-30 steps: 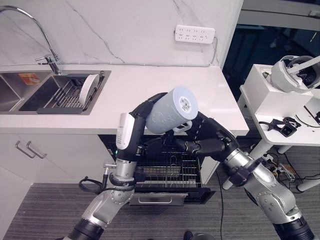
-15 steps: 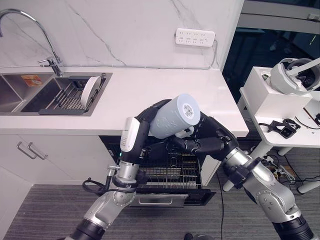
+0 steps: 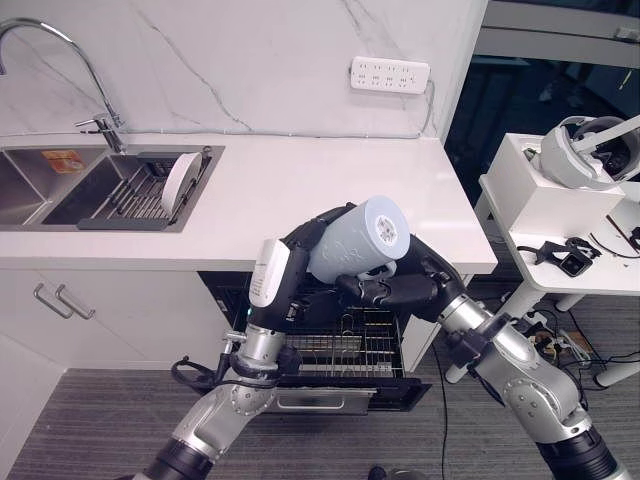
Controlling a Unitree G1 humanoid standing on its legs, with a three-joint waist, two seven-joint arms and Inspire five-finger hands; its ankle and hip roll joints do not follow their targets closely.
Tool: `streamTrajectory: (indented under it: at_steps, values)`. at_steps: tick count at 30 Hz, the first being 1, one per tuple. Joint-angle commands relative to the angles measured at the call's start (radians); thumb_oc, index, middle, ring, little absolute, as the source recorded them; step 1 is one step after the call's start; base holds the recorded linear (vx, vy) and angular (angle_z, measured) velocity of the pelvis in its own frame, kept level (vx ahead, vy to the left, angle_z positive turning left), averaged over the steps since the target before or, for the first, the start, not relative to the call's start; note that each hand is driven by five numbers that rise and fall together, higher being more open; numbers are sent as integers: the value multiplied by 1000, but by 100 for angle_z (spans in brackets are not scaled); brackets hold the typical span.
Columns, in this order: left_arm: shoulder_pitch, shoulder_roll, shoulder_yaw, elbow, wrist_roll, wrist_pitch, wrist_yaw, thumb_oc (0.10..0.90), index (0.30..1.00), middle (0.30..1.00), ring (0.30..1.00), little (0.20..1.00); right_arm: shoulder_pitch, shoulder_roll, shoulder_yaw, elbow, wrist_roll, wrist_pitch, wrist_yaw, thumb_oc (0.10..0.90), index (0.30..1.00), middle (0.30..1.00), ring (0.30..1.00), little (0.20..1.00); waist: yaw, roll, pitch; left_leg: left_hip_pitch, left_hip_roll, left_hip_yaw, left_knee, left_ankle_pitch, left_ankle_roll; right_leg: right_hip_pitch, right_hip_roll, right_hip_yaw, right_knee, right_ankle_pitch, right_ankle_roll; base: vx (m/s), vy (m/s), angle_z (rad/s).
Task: Place the dishes in the dishwasher.
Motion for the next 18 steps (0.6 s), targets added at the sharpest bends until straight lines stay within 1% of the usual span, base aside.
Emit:
streamTrajectory:
  at_steps: [1, 4, 6, 10, 11, 13, 14, 15, 16, 18]
  values:
    - [-124, -4, -32, -55, -15, -101, 7, 400, 300, 300, 300, 300, -131, 52, -9, -111, 62, -83, 21, 800, 900, 900, 900, 900, 10, -16, -38, 47, 40, 76, 56, -167, 6, 76, -37, 23, -20, -100, 113, 0, 0, 0]
    - [-124, -5, -35, -56, -12, -96, 15, 400, 300, 300, 300, 300, -134, 54, 0, -108, 62, -86, 17, 800, 900, 900, 900, 900, 11, -15, -37, 47, 38, 72, 56, -167, 7, 76, -36, 25, -20, -99, 113, 0, 0, 0]
    - [-122, -5, -31, -63, -10, -85, 17, 400, 300, 300, 300, 300, -144, 56, 2, -107, 74, -88, 9, 800, 900, 900, 900, 900, 17, -15, -37, 43, 26, 45, 56, -167, 9, 75, -29, 38, -20, -99, 112, 0, 0, 0]
    - [-123, -5, -32, -64, -5, -80, 21, 400, 300, 300, 300, 300, -153, 66, 5, -104, 88, -96, -16, 800, 900, 900, 900, 900, 20, -14, -35, 43, 28, 49, 56, -165, 9, 77, -31, 32, -20, -101, 111, 0, 0, 0]
    - [-128, -6, -36, -55, 4, -81, 30, 400, 300, 300, 300, 300, -151, 73, 2, -102, 95, -108, -31, 800, 900, 900, 900, 900, 19, -13, -35, 44, 31, 58, 56, -165, 10, 78, -34, 25, -20, -101, 110, 0, 0, 0]
    - [-128, -7, -35, -56, 13, -78, 37, 400, 300, 300, 300, 300, -148, 79, 0, -102, 99, -118, -43, 750, 825, 825, 825, 825, 19, -13, -34, 43, 32, 59, 56, -165, 10, 78, -34, 24, -20, -101, 110, 0, 0, 0]
    - [-127, -7, -36, -58, 22, -66, 51, 400, 300, 300, 300, 300, -145, 83, -1, -101, 109, -129, -57, 684, 726, 726, 726, 726, 18, -13, -35, 44, 33, 60, 56, -165, 10, 79, -35, 23, -20, -101, 110, 0, 0, 0]
    - [-129, -6, -35, -57, 46, -47, 86, 400, 300, 300, 300, 300, -142, 98, -5, -100, 120, -149, -93, 579, 568, 568, 568, 568, 18, -10, -34, 46, 33, 62, 56, -166, 10, 80, -35, 22, -20, -102, 110, 0, 0, 0]
    - [-127, -5, -35, -60, 59, -32, 112, 400, 300, 300, 300, 300, -134, 110, -6, -102, 124, -173, -116, 522, 484, 484, 484, 484, 17, -9, -34, 46, 35, 65, 56, -166, 10, 79, -36, 20, -20, -102, 110, 0, 0, 0]
    - [-124, -8, -35, -61, 64, -23, 126, 400, 300, 300, 300, 300, -131, 117, -6, -107, 119, -182, -133, 445, 368, 368, 368, 368, 16, -9, -33, 46, 36, 68, 56, -167, 10, 79, -37, 20, -20, -102, 110, 0, 0, 0]
